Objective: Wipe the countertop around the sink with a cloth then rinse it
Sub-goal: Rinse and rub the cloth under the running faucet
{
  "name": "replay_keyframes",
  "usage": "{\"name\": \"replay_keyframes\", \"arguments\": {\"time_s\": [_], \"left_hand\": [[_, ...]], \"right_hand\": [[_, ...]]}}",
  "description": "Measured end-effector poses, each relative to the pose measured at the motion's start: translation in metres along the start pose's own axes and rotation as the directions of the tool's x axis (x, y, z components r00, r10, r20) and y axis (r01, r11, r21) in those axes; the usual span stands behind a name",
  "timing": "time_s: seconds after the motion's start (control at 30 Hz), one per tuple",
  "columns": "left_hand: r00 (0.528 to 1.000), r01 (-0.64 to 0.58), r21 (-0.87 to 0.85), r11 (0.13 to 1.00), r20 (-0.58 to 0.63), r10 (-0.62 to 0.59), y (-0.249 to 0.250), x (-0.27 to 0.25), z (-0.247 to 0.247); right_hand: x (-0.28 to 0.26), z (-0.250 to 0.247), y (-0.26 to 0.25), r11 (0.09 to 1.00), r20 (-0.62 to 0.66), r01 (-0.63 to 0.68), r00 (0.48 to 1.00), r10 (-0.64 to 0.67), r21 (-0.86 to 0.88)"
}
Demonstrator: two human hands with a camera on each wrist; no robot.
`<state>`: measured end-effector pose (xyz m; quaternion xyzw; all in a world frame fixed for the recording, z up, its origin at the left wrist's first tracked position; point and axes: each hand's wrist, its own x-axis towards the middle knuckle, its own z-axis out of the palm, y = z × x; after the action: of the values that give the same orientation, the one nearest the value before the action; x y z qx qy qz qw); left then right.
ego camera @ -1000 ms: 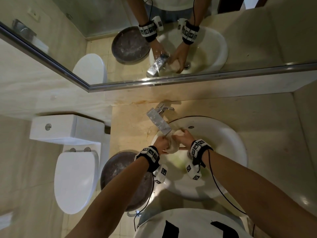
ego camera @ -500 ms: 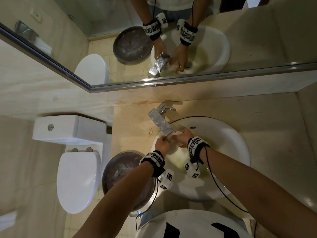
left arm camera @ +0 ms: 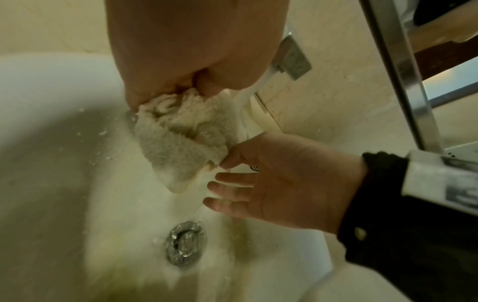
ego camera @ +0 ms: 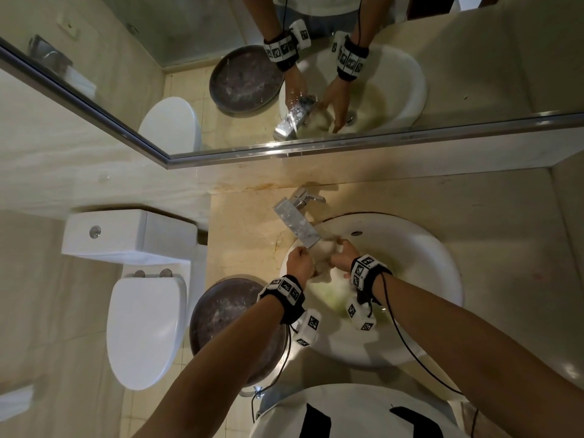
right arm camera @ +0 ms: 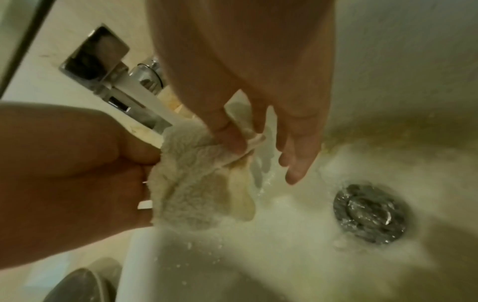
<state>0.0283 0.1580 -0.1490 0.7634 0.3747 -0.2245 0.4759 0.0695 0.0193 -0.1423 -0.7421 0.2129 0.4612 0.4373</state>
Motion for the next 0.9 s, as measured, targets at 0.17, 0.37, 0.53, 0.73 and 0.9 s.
{"name": "replay_keyframes", "arguments": {"time_s": [0.17, 0.37, 0.53, 0.73, 0.9], "left_hand": [[0.991, 0.112, -0.172, 0.979, 0.093, -0.097, 0.007, -0.005, 0.005], [0.967, 0.123, -0.185, 0.975, 0.244, -0.076, 0.008, -0.005, 0.005], [0.911, 0.341, -0.264, 0.902, 0.329, -0.249, 0.004, -0.014, 0.003], [0.873, 0.432, -0.491, 0.756, 0.439, -0.214, 0.013, -0.012, 0.007], [0.935, 0.334, -0.520, 0.786, 0.290, -0.205, 0.004, -0.004, 0.018]], "right_hand": [[0.006, 0.009, -0.009, 0.878, 0.061, -0.184, 0.983, 0.175, 0.441], [0.020, 0.017, -0.003, 0.904, 0.111, -0.121, 0.990, 0.083, 0.410], [0.022, 0.017, 0.002, 0.787, -0.049, 0.031, 0.999, -0.001, 0.616], [0.013, 0.011, 0.002, 0.684, -0.028, 0.111, 0.991, -0.131, 0.721], [0.020, -0.004, 0.022, 0.976, -0.130, 0.193, 0.975, -0.180, 0.097]]}}
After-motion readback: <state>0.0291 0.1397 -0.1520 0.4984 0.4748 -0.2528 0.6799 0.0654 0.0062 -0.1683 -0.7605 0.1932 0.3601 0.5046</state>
